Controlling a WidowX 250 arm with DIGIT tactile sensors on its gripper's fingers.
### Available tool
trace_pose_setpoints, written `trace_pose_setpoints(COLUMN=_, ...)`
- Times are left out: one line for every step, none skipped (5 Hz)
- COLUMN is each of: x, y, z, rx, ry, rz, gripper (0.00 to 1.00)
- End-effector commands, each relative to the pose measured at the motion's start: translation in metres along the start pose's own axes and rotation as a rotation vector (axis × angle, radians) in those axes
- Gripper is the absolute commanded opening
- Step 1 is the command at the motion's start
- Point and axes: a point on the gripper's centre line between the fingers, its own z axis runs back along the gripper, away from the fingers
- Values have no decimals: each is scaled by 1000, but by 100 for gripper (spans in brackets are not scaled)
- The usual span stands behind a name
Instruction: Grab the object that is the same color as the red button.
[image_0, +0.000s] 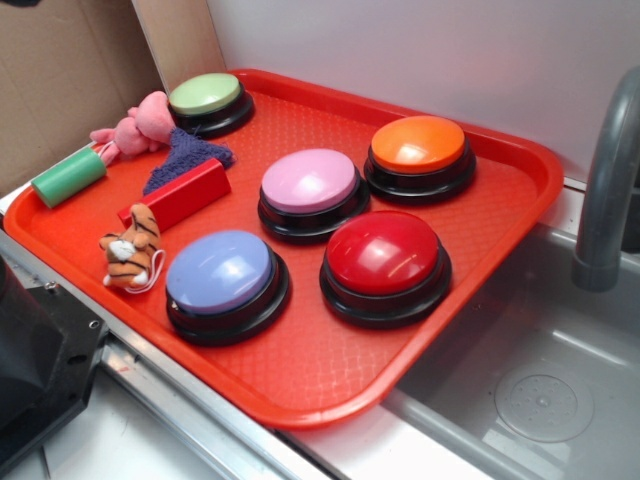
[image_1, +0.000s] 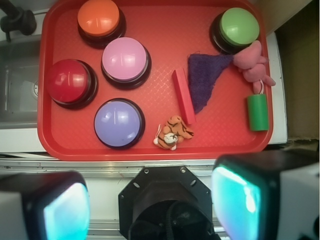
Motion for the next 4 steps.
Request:
trace_pose_setpoints(x=0, y=0, z=0, rx=0, ry=0, rz=0, gripper=100)
trace_pose_setpoints(x=5, y=2, z=-18, rx=7, ry=-41, rz=-136, gripper=100)
trace_pose_setpoints(x=11, y=-3, z=-38, rx=50, ry=-29, rz=-174, gripper=100)
trace_pose_setpoints(x=18, y=10, z=-73, rx=3, ry=-51, rz=-176, gripper=100)
